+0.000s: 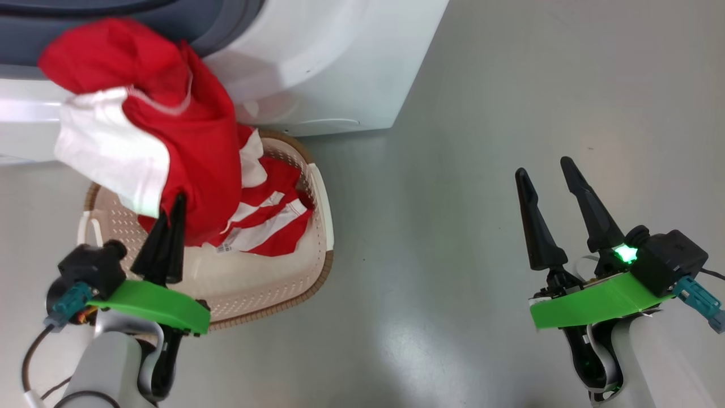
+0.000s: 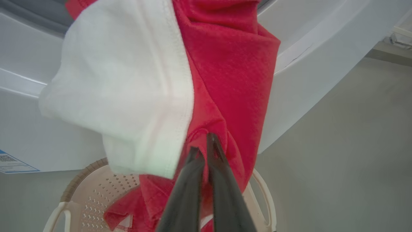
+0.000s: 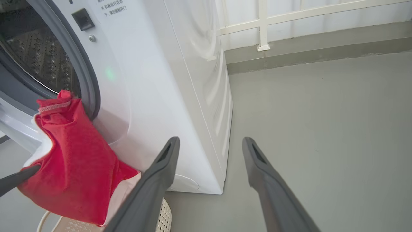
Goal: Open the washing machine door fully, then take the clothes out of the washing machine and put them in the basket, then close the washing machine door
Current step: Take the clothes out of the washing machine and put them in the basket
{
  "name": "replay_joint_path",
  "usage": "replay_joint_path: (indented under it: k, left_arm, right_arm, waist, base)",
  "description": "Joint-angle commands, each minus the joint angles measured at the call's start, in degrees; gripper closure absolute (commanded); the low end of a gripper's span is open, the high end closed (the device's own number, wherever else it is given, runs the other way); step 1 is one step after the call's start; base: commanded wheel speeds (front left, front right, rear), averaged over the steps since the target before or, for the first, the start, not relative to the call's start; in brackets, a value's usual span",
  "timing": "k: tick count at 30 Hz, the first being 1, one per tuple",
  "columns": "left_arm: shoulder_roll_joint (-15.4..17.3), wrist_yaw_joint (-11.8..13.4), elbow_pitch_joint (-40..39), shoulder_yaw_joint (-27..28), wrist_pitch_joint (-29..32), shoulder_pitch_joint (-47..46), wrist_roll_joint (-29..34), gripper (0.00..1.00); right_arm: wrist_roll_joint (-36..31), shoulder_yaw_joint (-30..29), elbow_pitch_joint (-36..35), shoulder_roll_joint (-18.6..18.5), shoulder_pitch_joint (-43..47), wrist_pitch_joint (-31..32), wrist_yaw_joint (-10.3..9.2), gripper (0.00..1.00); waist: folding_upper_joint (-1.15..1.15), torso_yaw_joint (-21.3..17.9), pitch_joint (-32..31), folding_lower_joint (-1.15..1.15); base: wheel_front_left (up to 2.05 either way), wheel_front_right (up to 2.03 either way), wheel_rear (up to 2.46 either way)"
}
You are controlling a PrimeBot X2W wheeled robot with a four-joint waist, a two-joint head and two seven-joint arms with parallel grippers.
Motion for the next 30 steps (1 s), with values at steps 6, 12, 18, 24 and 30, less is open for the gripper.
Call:
replay_joint_path:
  k: [6, 12, 18, 24, 30]
  left_arm:
    - [1.71, 0.04, 4.1, 0.0, -0.44, 0.05, -1.37, 1.0]
    - [2.46, 0.04, 9.7, -2.16, -0.44, -2.5, -2.67, 1.0]
    - [2.5, 0.04, 15.18, -4.16, -0.45, -6.74, -5.04, 1.0]
    - [3.27, 0.04, 19.19, -5.69, -0.45, -10.7, -6.51, 1.0]
    - [3.74, 0.04, 20.58, -6.03, -0.45, -12.07, -7.08, 0.84]
  right_arm:
    - [0.59, 1.27, -1.92, 0.08, 0.68, -0.36, 0.43, 0.0]
    - [1.0, 1.14, -2.53, 0.08, -0.17, -0.36, 0.43, 0.0]
    - [0.61, 0.6, -3.1, 0.08, -0.88, -0.36, 0.43, 0.0]
    - [0.08, 0.17, -3.62, 0.08, -1.52, -0.36, 0.43, 0.0]
    - [-0.05, -0.06, -3.6, 0.08, -1.93, -0.36, 0.43, 0.0]
  waist:
    - [0.0, -1.23, 2.95, 0.0]
    - [0.0, -1.82, 5.65, 0.0]
    - [0.0, -1.36, 9.14, 0.0]
    - [0.0, -1.13, 11.76, 0.0]
    - [0.0, -1.11, 12.31, 0.0]
  base:
    - [0.0, 0.0, 0.0]
    - [0.0, 0.0, 0.0]
    - [0.0, 0.0, 0.0]
    - [0.0, 0.0, 0.0]
    - [0.0, 0.0, 0.0]
